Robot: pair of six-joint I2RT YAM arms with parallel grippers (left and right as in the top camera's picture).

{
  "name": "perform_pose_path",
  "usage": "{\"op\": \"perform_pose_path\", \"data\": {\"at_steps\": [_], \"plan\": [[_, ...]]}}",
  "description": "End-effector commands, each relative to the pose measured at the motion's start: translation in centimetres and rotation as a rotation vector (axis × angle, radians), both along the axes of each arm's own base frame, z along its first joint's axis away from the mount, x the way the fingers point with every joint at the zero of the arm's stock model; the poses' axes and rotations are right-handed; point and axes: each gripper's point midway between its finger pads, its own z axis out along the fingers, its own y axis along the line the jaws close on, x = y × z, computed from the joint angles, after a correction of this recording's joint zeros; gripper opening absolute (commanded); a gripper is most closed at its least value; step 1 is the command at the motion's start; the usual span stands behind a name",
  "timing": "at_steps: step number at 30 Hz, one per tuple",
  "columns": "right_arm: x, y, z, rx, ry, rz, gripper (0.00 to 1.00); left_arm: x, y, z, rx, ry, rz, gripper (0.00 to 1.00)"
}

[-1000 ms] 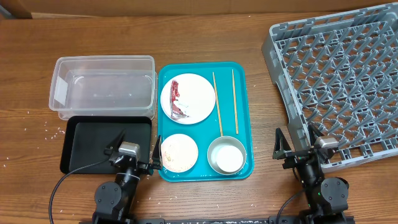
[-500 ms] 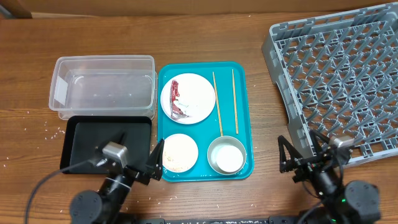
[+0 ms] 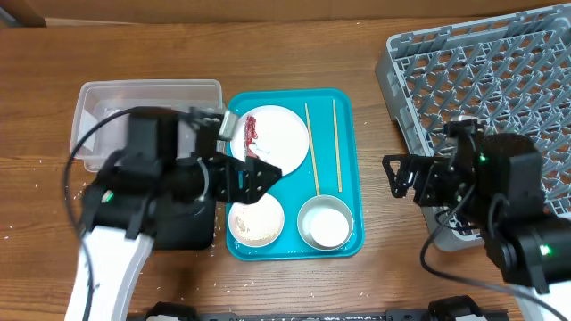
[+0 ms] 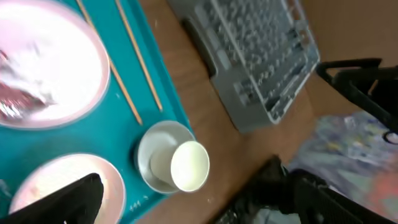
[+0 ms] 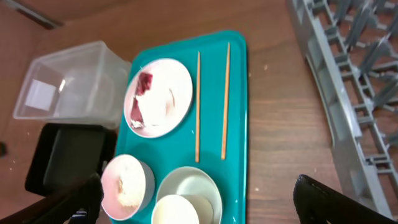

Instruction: Sort waste into correct bins and load items into the dishwasher

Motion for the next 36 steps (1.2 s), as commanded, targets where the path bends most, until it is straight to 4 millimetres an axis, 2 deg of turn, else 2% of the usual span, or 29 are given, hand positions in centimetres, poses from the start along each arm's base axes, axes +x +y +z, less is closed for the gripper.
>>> {"op": "perform_pose_path", "data": {"at_steps": [1, 3, 4, 5, 7, 9, 12, 14, 15, 17, 20, 24, 25, 26, 28, 30, 32, 33, 36], "plan": [[0.6, 0.0, 0.4, 0.009, 0.004, -0.012, 1.0, -0.3, -2.8, -4.1, 0.068, 0.197, -0.05, 0.91], [1.1, -0.9, 0.1, 0.02, 0.031, -0.11, 1.0, -0.4, -3.6, -7.2, 0.216, 0.248, -0.025, 0.8], [1.3, -1.8, 0.0, 0.022, 0.04, -0.183, 1.0, -0.6, -4.4, -9.8, 0.354, 0.261, -0.015, 0.77], [1.4, -2.1, 0.0, 0.031, 0.048, -0.22, 1.0, -0.7, -4.8, -11.3, 0.431, 0.268, -0.008, 0.76], [1.4, -2.1, 0.0, 0.054, 0.056, -0.241, 1.0, -1.2, -6.5, -13.8, 0.521, 0.283, -0.025, 0.72], [1.5, -2.0, 0.0, 0.059, 0.057, -0.244, 1.0, -1.8, -8.9, -16.5, 0.56, 0.302, -0.09, 0.61], [1.5, -2.0, 0.0, 0.058, 0.058, -0.245, 1.0, -2.5, -9.7, -18.9, 0.604, 0.353, -0.111, 0.52], [1.5, -2.0, 0.1, 0.06, 0.053, -0.245, 1.0, -2.6, -9.6, -20.1, 0.628, 0.381, -0.117, 0.38], [1.6, -2.0, 0.1, 0.06, 0.052, -0.245, 1.0, -2.6, -9.6, -20.4, 0.632, 0.385, -0.118, 0.34], [1.6, -2.0, 0.1, 0.061, 0.051, -0.244, 1.0, -2.6, -9.7, -20.5, 0.629, 0.392, -0.12, 0.04], [1.6, -2.0, 0.2, 0.062, 0.051, -0.242, 1.0, -2.1, -9.9, -18.4, 0.571, 0.392, -0.109, 0.04], [1.5, -1.9, 0.1, 0.037, 0.04, -0.212, 1.0, -0.4, -8.9, -12.8, 0.398, 0.36, -0.113, 0.04], [1.4, -1.6, 0.2, 0.035, 0.036, -0.186, 0.97, 0.0, -8.7, -11.5, 0.328, 0.352, -0.13, 0.04], [0.9, 0.8, 0.9, 0.051, -0.007, 0.013, 0.95, 0.3, -8.6, -9.5, 0.21, 0.338, -0.172, 0.04], [-0.8, 4.8, 2.4, 0.124, -0.083, 0.323, 0.9, 0.6, -8.8, -3.5, -0.162, 0.267, -0.349, 0.04], [-0.8, 6.7, 3.0, 0.196, -0.091, 0.422, 0.88, 0.5, -7.9, 1.1, -0.442, 0.204, -0.465, 0.04], [-1.3, 8.2, 3.8, 0.256, -0.117, 0.528, 0.88, 0.9, -7.0, 1.9, -0.489, 0.203, -0.449, 0.04], [-2.0, 9.5, 4.9, 0.316, -0.154, 0.638, 0.88, 1.1, -6.7, 2.0, -0.501, 0.203, -0.445, 0.04], [-2.9, 11.3, 6.5, 0.403, -0.201, 0.765, 0.88, 0.8, -6.8, 2.6, -0.53, 0.205, -0.461, 0.04]]}}
